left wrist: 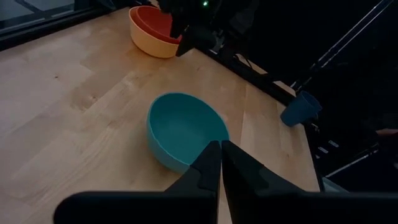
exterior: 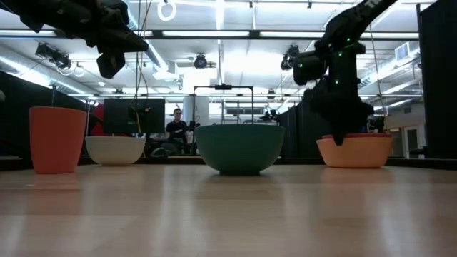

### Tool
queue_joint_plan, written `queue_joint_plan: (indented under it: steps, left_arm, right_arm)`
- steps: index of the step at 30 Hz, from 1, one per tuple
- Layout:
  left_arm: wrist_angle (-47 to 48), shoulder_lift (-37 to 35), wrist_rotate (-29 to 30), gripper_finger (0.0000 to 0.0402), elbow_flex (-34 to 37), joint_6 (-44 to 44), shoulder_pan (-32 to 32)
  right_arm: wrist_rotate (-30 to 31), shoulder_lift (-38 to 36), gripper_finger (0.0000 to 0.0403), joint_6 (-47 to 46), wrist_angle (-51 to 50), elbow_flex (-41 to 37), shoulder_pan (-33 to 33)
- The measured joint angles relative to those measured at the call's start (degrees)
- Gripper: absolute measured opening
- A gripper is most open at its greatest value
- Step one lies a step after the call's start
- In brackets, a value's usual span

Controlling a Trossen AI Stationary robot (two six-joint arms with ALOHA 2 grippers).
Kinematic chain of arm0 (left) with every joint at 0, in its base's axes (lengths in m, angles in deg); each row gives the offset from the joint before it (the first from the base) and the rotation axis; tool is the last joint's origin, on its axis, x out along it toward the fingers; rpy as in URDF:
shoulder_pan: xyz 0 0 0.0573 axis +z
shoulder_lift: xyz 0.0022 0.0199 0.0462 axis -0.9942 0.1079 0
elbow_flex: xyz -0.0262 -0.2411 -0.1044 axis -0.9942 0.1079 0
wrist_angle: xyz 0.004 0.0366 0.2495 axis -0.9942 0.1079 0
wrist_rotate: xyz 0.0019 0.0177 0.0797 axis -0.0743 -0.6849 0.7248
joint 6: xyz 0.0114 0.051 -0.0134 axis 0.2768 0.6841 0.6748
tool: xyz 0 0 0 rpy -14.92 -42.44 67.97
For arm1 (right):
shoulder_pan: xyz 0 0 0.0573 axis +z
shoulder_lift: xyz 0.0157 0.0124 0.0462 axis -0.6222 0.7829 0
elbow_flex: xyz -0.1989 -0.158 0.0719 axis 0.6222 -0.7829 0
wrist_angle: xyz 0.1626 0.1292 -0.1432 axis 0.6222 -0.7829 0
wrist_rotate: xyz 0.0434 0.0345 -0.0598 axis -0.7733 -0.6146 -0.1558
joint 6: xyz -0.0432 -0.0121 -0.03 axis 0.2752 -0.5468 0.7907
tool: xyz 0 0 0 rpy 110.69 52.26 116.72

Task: Nest bowls inside each other
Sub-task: Move the stacked bowls to the center of the table

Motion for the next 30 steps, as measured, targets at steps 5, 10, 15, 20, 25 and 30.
queue_joint_plan:
  steps: [5, 10, 15, 20, 25, 30]
  left_arm:
    - [0.0, 0.0, 0.0, 0.0, 0.0, -0.08, 0.0]
    - [0.0, 0.0, 0.02, 0.0, 0.0, -0.1, 0.0]
    - [0.02, 0.0, 0.03, 0.0, 0.0, 0.04, 0.0]
    - [0.03, 0.01, 0.2, 0.0, 0.0, 1.0, 0.0]
    - [0.04, 0.01, 0.39, 0.0, 0.0, 1.99, 0.0]
    - [0.04, 0.02, 0.58, 0.0, 0.0, 2.99, 0.0]
  right_arm:
    - [0.03, 2.46, 0.0206, 0.02, -0.04, 0.0, 0.07]
    - [-2.29, 2.68, 0.005, 0.78, 1.18, 0.02, 0.07]
    - [-1.06, 2.48, 0.0011, 1.34, 1.64, 0.3, 0.92]
    - [-2.33, 2.48, 0.0006, 0.17, 1.13, 2.78, 6.56]
    - [-3.81, 2.51, 0.0003, -1.15, 0.63, 5.47, 12.57]
    - [-5.29, 2.53, 0.0001, -2.47, 0.12, 8.17, 18.59]
